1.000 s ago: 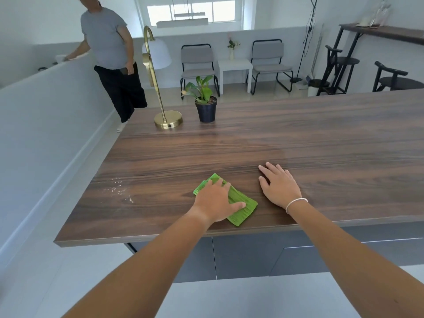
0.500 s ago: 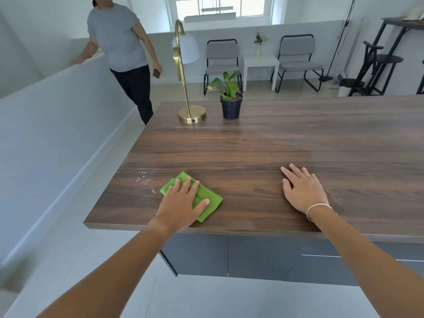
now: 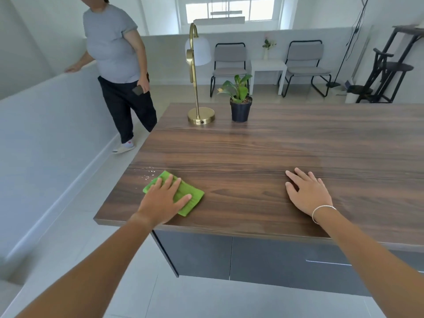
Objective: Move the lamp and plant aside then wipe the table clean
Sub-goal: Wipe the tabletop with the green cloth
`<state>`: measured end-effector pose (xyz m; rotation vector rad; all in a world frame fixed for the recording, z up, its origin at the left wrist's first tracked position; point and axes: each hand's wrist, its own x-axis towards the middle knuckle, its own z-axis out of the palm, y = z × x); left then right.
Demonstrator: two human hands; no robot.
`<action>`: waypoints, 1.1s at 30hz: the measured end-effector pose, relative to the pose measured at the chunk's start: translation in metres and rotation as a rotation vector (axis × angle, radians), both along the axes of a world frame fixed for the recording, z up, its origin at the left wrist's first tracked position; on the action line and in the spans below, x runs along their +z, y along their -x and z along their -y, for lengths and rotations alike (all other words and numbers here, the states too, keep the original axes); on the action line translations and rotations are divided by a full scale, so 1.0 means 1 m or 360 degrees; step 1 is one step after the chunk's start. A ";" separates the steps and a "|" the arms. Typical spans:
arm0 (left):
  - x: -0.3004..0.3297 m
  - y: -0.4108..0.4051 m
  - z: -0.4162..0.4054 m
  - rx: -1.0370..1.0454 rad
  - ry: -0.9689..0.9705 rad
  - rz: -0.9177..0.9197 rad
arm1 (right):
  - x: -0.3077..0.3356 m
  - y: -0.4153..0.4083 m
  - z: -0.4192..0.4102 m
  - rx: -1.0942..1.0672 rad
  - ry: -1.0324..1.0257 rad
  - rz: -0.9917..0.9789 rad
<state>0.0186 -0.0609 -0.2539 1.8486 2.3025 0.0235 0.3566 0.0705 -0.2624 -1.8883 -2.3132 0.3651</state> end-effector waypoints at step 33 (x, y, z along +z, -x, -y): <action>-0.006 0.075 -0.021 -0.0190 -0.0041 0.0033 | 0.000 0.156 0.032 0.0239 -0.0019 -0.0101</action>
